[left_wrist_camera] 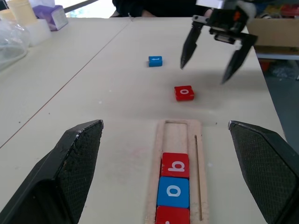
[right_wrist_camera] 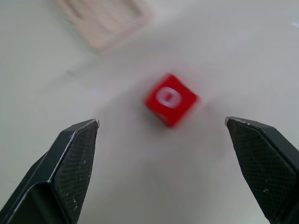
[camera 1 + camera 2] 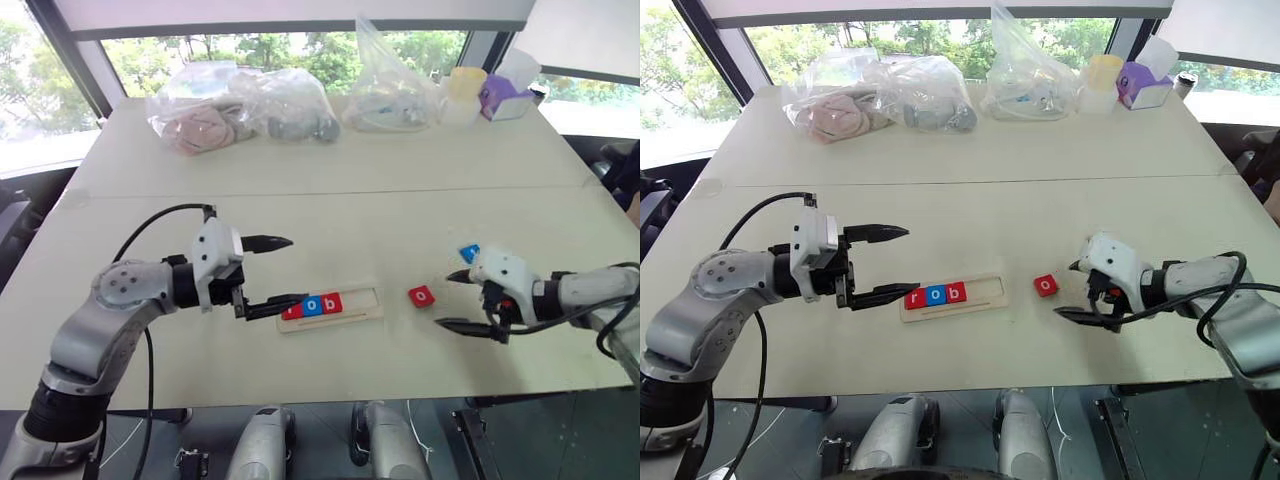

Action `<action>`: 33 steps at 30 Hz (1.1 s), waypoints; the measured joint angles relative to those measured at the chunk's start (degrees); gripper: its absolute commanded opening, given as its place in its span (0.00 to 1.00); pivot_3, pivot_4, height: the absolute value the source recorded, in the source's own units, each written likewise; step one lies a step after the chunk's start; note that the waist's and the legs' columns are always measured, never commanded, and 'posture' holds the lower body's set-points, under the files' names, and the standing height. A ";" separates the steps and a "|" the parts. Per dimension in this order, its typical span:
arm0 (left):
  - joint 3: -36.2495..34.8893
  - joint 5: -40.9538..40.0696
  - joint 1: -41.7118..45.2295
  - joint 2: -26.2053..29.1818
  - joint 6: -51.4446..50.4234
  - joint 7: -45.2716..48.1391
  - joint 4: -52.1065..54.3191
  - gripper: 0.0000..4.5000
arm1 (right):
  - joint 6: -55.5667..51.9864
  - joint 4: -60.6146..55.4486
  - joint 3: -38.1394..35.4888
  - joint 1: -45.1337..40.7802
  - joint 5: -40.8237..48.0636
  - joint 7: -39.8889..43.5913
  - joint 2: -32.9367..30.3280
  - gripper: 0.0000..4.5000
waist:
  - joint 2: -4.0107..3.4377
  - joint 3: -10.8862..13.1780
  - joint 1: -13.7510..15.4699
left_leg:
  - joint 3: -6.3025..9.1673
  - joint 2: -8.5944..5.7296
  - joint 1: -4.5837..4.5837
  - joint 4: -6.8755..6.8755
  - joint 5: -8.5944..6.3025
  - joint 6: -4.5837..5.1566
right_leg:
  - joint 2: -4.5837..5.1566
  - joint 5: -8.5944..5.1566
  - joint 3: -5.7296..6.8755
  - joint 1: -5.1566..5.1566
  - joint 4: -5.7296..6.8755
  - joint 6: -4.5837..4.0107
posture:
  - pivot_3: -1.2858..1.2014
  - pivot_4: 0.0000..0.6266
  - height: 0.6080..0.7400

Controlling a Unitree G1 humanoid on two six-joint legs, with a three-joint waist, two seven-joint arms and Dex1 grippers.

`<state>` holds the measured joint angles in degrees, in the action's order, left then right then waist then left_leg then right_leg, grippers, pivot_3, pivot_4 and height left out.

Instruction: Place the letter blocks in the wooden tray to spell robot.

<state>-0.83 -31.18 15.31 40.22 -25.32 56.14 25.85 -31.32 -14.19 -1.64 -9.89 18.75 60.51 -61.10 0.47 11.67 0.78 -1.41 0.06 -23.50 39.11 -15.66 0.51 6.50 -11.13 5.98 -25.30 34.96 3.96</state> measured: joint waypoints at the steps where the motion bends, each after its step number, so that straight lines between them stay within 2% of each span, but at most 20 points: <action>1: 0.01 0.01 0.00 -0.08 0.01 0.01 0.00 1.00 | 2.03 1.64 0.50 -0.62 -0.42 0.94 0.25 0.99 | 0.00 0.00 -0.04 | 0.01 0.00 0.00 -0.01 0.00 0.00 | -0.02 0.00 0.00 -0.01 0.00 0.00 | 0.52 0.24 1.00; 13: 0.62 0.13 0.95 -0.46 -0.08 0.08 -0.31 1.00 | 23.69 21.13 10.97 -12.92 -9.13 10.89 7.71 0.99 | 0.00 0.00 -0.08 | -0.01 -0.01 0.03 0.03 0.00 0.00 | -0.03 0.11 -0.01 0.02 0.04 0.13 | 0.52 0.24 1.00; 23: 0.55 0.24 0.77 -0.27 -0.19 -0.30 0.18 1.00 | 33.89 34.20 15.21 -21.69 -14.20 17.21 11.28 0.99 | 0.00 0.00 -0.04 | 0.00 -0.03 0.12 0.04 0.01 0.00 | -0.04 0.18 -0.01 0.12 0.09 0.07 | 0.52 0.24 1.00; 26: 0.55 0.40 0.69 -0.20 -0.20 -0.51 0.20 1.00 | 35.40 36.46 15.81 -23.12 -14.71 18.91 12.02 0.81 | 0.00 -0.01 -0.08 | 0.00 -0.02 0.16 0.04 0.01 0.00 | -0.04 0.18 -0.01 0.16 0.11 0.06 | 0.52 0.24 1.00; 31: 0.54 0.56 0.31 -0.05 -0.19 -1.09 0.29 1.00 | 36.52 38.10 15.96 -23.89 -15.14 20.65 12.73 0.25 | 0.00 -0.01 -0.07 | 0.00 -0.02 0.19 0.08 0.02 -0.01 | -0.04 0.18 -0.01 0.21 0.12 0.07 | 0.52 0.24 1.00; 33: 0.53 0.57 0.01 0.12 -0.19 -1.12 0.32 1.00 | 35.52 37.79 15.69 -23.90 -14.99 20.58 12.91 0.25 | 0.00 -0.02 -0.06 | 0.00 -0.01 0.20 0.08 0.02 -0.01 | -0.04 0.19 -0.01 0.21 0.13 0.05 | 0.52 0.24 1.00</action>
<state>-0.30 -30.61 15.32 40.34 -25.51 55.02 26.17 4.20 23.60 14.05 -33.79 3.76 81.09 -48.18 0.47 11.65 0.71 -1.41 0.04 -23.30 39.19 -15.64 0.50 6.46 -10.94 5.96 -25.10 35.09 4.01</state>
